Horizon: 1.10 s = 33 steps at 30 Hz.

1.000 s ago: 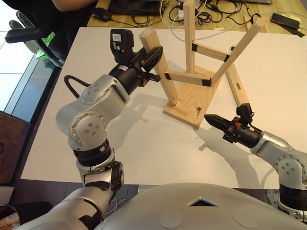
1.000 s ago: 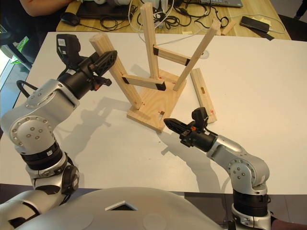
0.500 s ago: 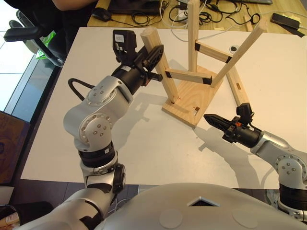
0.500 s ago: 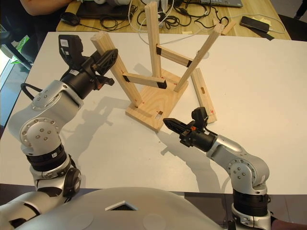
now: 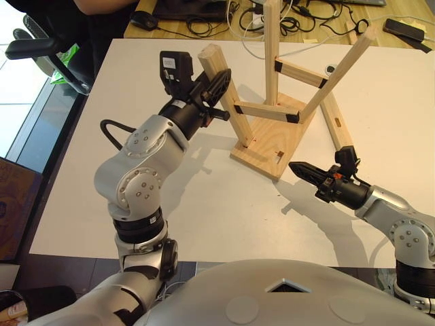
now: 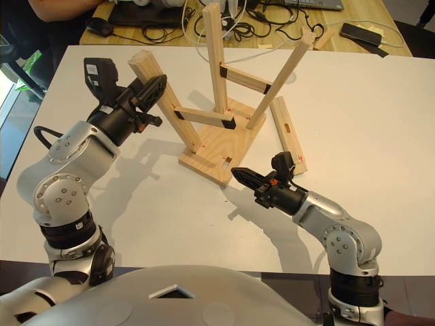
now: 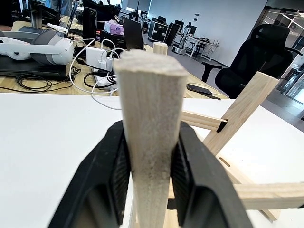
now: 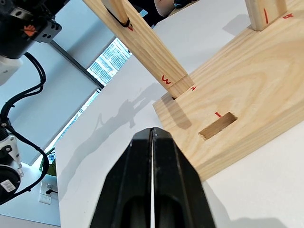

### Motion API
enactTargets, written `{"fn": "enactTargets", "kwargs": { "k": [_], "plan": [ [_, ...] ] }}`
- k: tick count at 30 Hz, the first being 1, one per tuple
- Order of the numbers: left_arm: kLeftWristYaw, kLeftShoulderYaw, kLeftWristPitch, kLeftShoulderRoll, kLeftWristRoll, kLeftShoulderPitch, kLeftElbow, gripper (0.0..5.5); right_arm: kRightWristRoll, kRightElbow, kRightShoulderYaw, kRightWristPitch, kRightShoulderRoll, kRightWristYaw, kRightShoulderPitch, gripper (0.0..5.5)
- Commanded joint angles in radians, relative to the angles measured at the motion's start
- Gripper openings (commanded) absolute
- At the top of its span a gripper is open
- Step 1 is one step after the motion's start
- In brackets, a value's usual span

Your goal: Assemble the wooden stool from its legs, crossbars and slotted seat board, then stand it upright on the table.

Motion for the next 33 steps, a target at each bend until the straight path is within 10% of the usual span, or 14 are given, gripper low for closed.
{"fn": "enactTargets", "kwargs": {
  "k": [1, 33],
  "plan": [
    [0.003, -0.016, 0.011, 0.006, 0.023, 0.016, 0.002, 1.02, 0.007, 0.003, -0.005, 0.000, -0.003, -0.012, -0.012, 0.00],
    [-0.061, -0.116, -0.086, 0.006, 0.134, 0.127, -0.007, 1.02, 0.044, 0.009, -0.035, -0.008, 0.012, -0.035, -0.005, 0.00]
  ]
}}
